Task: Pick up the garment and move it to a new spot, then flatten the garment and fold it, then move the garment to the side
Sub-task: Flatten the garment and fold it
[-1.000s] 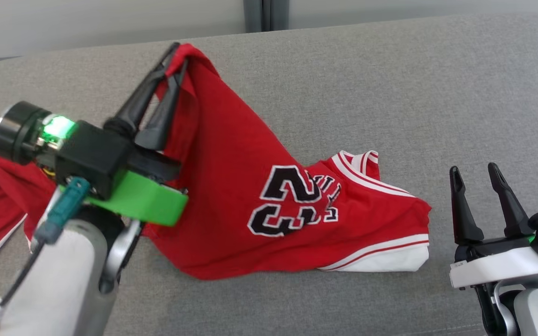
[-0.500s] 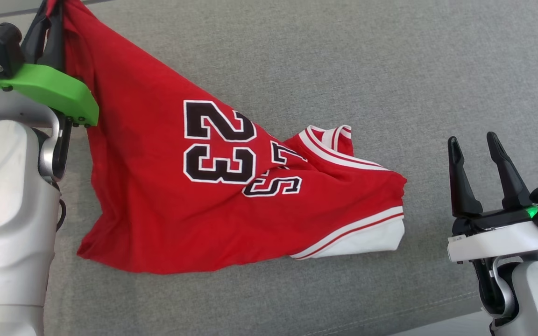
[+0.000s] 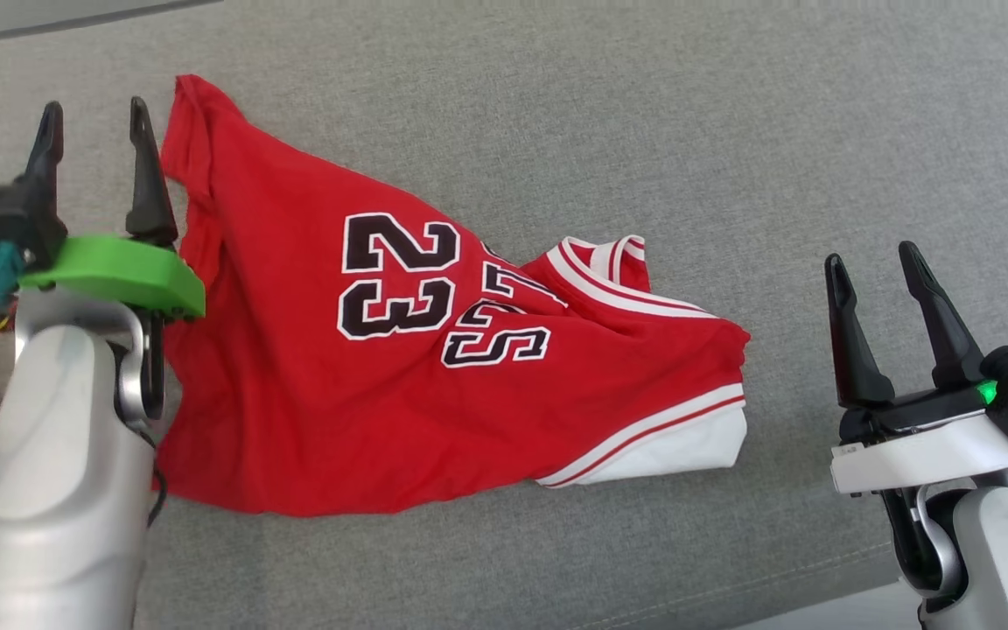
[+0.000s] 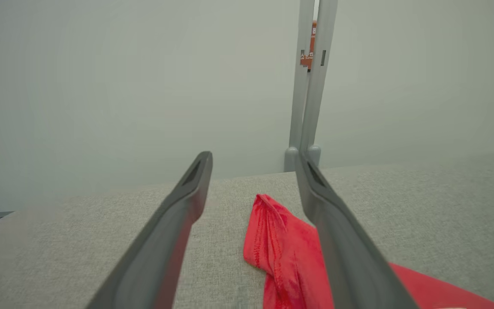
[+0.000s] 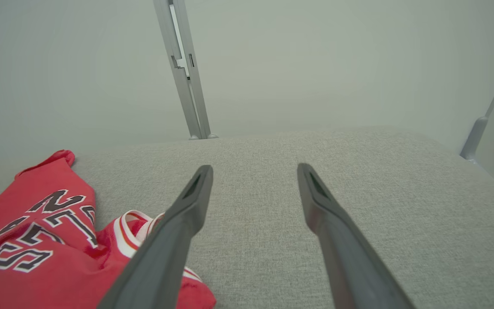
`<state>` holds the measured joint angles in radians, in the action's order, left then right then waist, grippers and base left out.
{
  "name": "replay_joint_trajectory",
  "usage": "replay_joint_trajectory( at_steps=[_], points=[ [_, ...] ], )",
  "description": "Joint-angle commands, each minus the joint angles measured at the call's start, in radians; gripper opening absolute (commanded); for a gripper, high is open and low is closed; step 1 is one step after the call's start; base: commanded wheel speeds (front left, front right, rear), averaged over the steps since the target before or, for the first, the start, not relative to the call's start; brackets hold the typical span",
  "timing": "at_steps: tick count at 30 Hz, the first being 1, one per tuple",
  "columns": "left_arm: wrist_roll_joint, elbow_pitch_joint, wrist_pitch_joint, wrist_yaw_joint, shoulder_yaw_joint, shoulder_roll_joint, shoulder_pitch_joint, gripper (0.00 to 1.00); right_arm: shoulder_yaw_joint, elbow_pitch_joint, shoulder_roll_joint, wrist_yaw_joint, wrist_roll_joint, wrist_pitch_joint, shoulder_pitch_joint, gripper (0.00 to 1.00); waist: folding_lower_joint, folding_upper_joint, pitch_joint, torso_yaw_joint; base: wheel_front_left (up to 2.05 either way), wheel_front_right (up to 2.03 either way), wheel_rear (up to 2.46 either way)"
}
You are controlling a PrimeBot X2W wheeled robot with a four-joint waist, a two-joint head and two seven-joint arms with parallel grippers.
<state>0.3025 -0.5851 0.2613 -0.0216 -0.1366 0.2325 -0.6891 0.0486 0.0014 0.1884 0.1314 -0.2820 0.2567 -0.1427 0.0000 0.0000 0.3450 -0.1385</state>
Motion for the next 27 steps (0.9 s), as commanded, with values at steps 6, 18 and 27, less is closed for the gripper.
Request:
replay_joint_trajectory(
  at_steps=[6,18,27],
  points=[
    [-0.059,0.290,0.003,-0.080,0.040,-0.040,0.298,1.00,0.017,-0.007,0.019,-0.001,0.014,-0.028,0.041,1.00,0.0000,0.0000,-0.093,0.077,0.00,0.00,0.00],
    [-0.099,0.480,0.001,-0.116,0.005,-0.079,0.623,1.00,0.043,-0.013,0.026,-0.001,0.017,-0.085,0.101,1.00,0.0000,0.0000,-0.188,0.116,0.00,0.00,0.00],
    [-0.100,0.507,-0.017,-0.125,-0.008,-0.070,0.650,1.00,0.020,-0.025,0.022,-0.001,0.018,-0.101,0.131,1.00,0.0000,0.0000,-0.198,0.121,0.00,0.00,0.00]
  ],
)
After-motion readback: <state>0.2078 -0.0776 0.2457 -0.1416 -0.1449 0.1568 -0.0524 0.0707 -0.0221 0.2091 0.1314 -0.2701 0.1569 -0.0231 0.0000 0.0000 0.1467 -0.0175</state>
